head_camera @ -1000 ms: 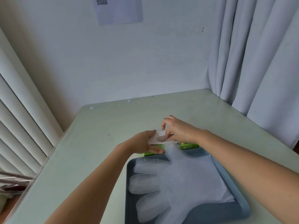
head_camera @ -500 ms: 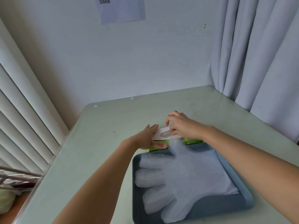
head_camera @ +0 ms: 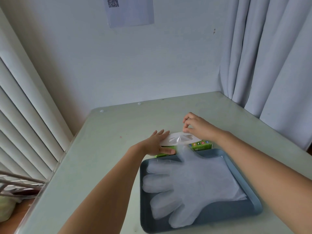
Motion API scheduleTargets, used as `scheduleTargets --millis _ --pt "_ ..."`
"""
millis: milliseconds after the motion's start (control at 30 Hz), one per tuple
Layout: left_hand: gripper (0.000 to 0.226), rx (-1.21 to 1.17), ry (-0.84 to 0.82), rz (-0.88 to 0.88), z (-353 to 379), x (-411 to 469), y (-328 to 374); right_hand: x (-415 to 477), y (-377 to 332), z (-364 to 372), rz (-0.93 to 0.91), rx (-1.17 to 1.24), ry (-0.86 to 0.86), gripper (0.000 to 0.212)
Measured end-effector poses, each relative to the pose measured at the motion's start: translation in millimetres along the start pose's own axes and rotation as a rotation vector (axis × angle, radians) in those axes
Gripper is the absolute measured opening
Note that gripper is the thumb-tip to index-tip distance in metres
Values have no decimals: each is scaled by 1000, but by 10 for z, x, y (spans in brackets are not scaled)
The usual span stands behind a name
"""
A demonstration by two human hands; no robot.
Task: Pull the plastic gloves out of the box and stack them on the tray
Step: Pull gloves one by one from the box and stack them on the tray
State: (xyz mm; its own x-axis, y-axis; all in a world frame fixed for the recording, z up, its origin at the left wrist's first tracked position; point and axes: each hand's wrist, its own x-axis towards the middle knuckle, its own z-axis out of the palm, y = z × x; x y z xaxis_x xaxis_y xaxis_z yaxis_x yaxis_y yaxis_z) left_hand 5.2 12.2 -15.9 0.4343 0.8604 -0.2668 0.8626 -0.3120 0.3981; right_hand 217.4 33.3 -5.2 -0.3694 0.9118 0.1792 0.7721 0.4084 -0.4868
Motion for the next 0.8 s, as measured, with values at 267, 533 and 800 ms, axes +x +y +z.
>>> scheduleTargets --millis 267,533,800 --pt "93 22 -2 -5 8 14 -1 -131 46 -19 21 98 -111 20" --pt "94 1 6 -17 32 19 -13 -150 -177 44 -76 -102 -26 7" --pt "94 -17 19 0 61 17 -38 -100 -109 10 -70 81 90 11"
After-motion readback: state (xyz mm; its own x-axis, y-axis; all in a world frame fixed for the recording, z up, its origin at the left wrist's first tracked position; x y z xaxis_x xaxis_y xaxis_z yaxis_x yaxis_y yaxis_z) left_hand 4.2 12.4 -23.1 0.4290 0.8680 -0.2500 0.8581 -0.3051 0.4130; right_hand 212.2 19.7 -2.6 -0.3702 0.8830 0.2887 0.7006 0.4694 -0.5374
